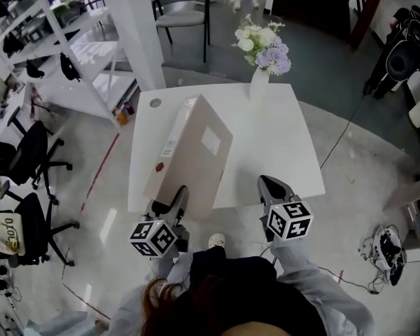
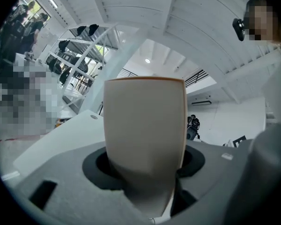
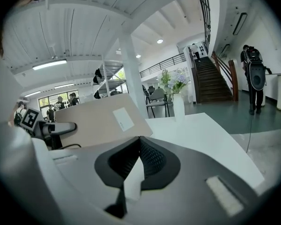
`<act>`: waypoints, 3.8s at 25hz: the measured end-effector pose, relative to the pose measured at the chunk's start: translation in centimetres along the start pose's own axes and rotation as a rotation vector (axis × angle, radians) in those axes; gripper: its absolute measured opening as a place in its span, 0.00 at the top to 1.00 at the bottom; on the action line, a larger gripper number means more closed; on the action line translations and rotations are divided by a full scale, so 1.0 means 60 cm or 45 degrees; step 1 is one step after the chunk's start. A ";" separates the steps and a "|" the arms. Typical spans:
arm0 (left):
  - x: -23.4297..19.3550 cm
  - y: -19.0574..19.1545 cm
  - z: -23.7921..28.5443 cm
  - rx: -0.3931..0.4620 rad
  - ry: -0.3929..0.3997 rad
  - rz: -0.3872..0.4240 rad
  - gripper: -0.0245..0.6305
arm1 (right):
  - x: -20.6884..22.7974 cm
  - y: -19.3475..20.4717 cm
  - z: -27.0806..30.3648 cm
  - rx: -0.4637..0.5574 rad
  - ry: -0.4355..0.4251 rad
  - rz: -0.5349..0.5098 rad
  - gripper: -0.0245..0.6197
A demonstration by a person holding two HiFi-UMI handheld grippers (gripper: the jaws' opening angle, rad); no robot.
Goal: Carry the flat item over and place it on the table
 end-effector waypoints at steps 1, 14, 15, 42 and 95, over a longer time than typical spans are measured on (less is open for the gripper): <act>-0.007 -0.005 0.009 -0.004 0.010 0.003 0.55 | -0.001 -0.002 0.008 0.005 0.008 0.003 0.94; -0.049 -0.008 0.072 -0.024 0.085 -0.215 0.54 | 0.016 -0.002 0.021 -0.047 0.091 0.060 0.94; -0.052 -0.007 0.079 -0.019 0.090 -0.244 0.54 | 0.019 -0.003 0.025 -0.053 0.091 0.059 0.94; -0.184 -0.022 0.419 0.031 0.013 -0.840 0.54 | 0.223 -0.101 0.318 -0.175 0.017 0.173 0.94; -0.225 0.041 0.434 -0.498 -0.363 -0.688 0.04 | 0.196 -0.074 0.321 -0.195 -0.049 0.176 0.94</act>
Point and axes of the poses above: the fingertips, and each gripper's own axes: z forward along the fingers, x to its right, y out of its underside, the point moved 5 cm from there along -z, backward along the fingers, and after that the axes turned 4 degrees about y, right-handed, at the moved point
